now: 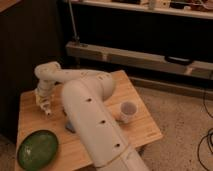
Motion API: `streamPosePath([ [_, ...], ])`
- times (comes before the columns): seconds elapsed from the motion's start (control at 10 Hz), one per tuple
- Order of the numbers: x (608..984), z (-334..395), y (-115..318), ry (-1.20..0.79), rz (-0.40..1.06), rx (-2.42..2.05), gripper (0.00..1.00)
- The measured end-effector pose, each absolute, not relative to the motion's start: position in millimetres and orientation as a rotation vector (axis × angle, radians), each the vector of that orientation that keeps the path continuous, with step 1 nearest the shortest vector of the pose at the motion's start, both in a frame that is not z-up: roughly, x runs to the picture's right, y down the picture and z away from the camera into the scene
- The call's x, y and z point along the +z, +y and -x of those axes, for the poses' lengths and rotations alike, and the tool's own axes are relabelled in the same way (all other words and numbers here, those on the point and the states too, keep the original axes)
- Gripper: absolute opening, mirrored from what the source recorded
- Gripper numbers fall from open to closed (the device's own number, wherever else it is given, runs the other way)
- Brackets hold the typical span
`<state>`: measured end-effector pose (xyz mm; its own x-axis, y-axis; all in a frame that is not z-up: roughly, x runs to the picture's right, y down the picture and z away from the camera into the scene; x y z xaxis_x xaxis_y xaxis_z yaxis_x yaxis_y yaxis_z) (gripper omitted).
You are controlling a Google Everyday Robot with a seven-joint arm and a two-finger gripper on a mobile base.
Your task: Place the bottle in the ceramic bowl
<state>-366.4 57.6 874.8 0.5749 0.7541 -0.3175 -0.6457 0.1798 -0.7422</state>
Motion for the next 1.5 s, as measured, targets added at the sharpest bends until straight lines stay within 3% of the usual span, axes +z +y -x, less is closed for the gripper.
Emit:
streamPosePath([
  [0.2, 851.6, 330.4, 58.8, -0.252, 1.046, 0.919, 0.0],
  [0.5, 785.5, 298.4, 82.0, -0.352, 1.113, 0.688, 0.0],
  [0.7, 726.0, 293.3, 102.8, -0.35, 1.093, 0.484, 0.0],
  [1.0, 670.7, 280.6, 125.7, -0.327, 1.06, 0.293, 0.0],
  [1.5, 657.5, 287.7, 180.9, -0.368, 1.122, 0.202, 0.0],
])
